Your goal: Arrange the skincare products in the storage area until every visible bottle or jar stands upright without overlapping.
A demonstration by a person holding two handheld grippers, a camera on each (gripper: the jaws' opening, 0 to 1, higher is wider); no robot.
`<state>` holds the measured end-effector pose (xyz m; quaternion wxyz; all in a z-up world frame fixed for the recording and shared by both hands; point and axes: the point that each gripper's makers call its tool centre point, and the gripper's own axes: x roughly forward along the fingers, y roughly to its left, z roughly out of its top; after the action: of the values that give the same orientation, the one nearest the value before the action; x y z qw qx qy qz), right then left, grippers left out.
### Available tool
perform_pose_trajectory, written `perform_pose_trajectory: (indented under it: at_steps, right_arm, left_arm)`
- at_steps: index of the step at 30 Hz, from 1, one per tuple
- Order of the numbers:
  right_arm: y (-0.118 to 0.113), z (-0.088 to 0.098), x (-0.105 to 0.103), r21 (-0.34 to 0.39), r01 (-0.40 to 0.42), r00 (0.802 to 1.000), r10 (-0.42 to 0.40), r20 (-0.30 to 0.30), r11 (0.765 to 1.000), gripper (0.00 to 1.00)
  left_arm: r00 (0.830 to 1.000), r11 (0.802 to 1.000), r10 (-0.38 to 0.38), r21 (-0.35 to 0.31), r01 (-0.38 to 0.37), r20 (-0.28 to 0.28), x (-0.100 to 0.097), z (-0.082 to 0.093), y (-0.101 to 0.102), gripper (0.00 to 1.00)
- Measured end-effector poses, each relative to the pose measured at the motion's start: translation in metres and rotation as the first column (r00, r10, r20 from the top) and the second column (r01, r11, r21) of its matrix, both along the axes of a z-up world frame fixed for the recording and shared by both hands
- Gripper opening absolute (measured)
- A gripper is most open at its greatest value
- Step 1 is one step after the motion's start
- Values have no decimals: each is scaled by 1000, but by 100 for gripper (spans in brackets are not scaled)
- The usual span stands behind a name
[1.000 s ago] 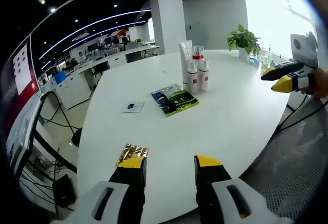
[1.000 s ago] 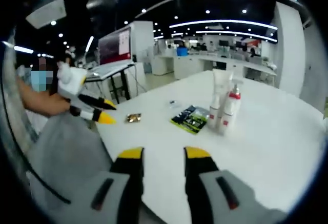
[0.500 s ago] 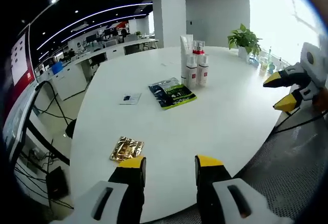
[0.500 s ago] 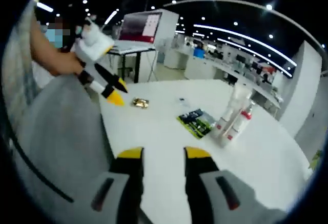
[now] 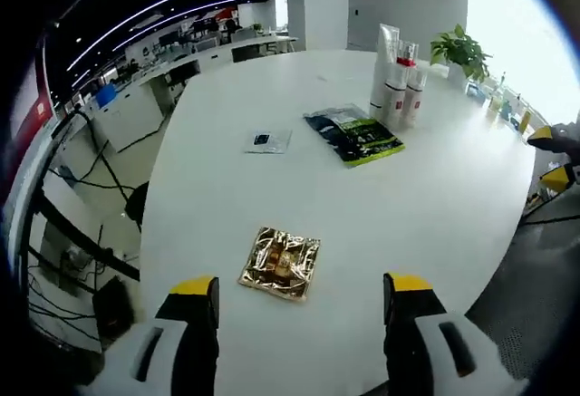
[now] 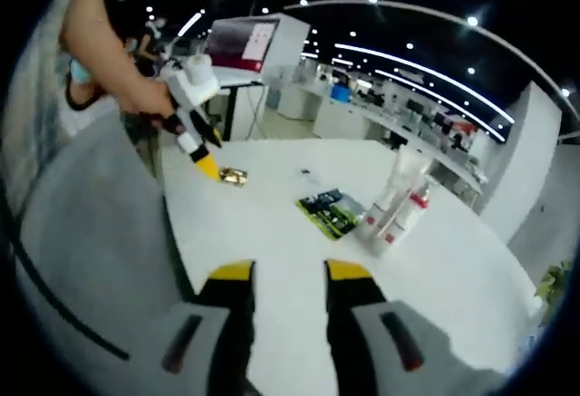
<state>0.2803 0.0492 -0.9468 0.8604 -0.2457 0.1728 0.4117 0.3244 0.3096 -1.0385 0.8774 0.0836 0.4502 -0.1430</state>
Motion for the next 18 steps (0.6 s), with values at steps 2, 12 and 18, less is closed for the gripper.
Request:
perform_pose_trajectory:
  at_steps: [2,12,18]
  right_arm:
    - [0,0,-1,-4,-6,1000,6,5,1000,28]
    - [2,-4,-5,5,-21,999,21,-35,1000,27]
    - [6,-6,-8,2,-39,998,40,-56,999,27]
  left_arm:
    - [999,999,-29,30,29,-21,5,-6,2,80]
    - [969,969,-235,66,240,-73,18,-16,-13,69]
    - [970,976,-211,34,217,-119,26,-23,-4,60]
